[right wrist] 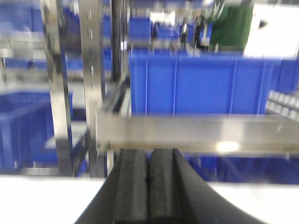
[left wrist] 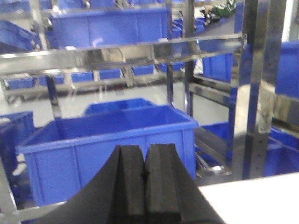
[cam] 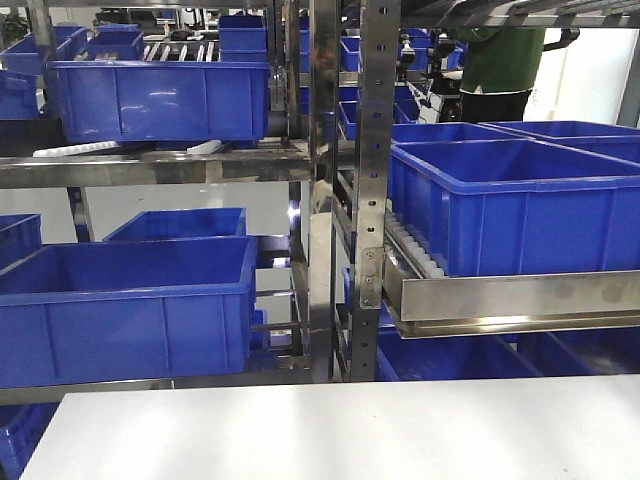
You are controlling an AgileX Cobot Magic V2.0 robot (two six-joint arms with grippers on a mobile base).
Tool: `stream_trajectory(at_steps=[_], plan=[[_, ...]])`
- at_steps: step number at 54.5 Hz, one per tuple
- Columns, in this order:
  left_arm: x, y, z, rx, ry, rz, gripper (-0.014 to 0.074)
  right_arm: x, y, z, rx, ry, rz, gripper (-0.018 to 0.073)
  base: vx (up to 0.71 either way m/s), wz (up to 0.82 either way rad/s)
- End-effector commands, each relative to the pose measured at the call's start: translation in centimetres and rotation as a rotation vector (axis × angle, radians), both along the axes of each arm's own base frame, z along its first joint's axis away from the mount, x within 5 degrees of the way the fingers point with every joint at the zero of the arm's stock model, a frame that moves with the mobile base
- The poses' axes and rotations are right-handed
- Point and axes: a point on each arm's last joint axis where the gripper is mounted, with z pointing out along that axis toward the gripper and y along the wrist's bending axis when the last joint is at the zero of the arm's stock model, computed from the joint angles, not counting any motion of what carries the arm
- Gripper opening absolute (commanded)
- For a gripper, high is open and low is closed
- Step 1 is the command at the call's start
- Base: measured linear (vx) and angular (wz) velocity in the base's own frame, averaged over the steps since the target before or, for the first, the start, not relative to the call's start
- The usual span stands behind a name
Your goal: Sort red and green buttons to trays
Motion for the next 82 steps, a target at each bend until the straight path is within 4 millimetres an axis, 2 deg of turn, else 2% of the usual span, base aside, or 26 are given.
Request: stream_trajectory(at_steps=[1, 9, 14, 22, 26, 30, 34, 36, 40, 45, 51, 66, 74, 82], plan=[[0.9, -0.5, 1.5, -0.033, -0.095, -0.049, 0.0041, 1.1, -0.1, 1.3, 0.018, -0.08, -0.005, 0.0011, 0.0, 0.0], [1.8, -0.5, 0.7, -0.033, -0.051, -0.049, 0.0168, 1.5, -0.1, 1.0, 0.05, -0.06, -0.007, 0.0118, 0.0, 0.0], [2.0, -0.5, 0.5, -0.033, -0.035, -0.048, 0.0316, 1.5, -0.1, 1.1, 0.052, -0.062, -0.007, 0.0262, 0.0, 0.0], [2.0, -0.5, 0.4, -0.032, -0.028, -0.045, 0.0519, 1.5, 0.0, 1.3, 0.053, -0.09, -0.006, 0.0552, 0.0, 0.0], [2.0, -0.5, 0.4, -0.032, -0.028, -0.045, 0.0576, 1.4, 0.0, 1.7, 0.055, -0.131, -0.005, 0.0671, 0.0, 0.0], [2.0, -0.5, 0.4, -0.033, -0.029, -0.045, 0.06, 1.4, -0.1, 2.3, 0.112, -0.2, -0.008, 0.0732, 0.0, 0.0], [2.0, -0.5, 0.4, -0.033, -0.027, -0.044, 0.0594, 2.0, -0.1, 1.3, 0.11, -0.196, -0.007, 0.0729, 0.0, 0.0], [2.0, -0.5, 0.4, -0.034, -0.026, -0.043, 0.0588, 2.7, -0.1, 0.0, 0.108, -0.16, -0.009, 0.0726, 0.0, 0.0], [2.0, -0.4, 0.4, -0.04, -0.026, -0.041, 0.0578, 3.7, 0.2, -3.6, 0.075, -0.064, 0.01, 0.0715, 0.0, 0.0], [2.0, -0.4, 0.4, -0.04, -0.025, -0.041, 0.0566, 3.9, 0.6, -8.6, 0.079, 0.047, 0.05, 0.0694, 0.0, 0.0], [2.0, -0.4, 0.4, -0.04, -0.025, -0.041, 0.0556, 3.8, 1.0, -12.8, 0.085, 0.13, 0.095, 0.0671, 0.0, 0.0], [2.0, -0.4, 0.4, -0.039, -0.023, -0.04, 0.0554, 4.9, 1.9, -17.7, 0.059, 0.163, 0.198, 0.0641, 0.0, 0.0], [2.0, -0.4, 0.4, -0.039, -0.021, -0.039, 0.0554, 6.5, 2.1, -20.0, 0.03, 0.233, 0.226, 0.0633, 0.0, 0.0], [2.0, -0.4, 0.4, -0.039, -0.02, -0.039, 0.0554, 9.0, 2.2, -20.8, 0.022, 0.209, 0.232, 0.0616, 0.0, 0.0]])
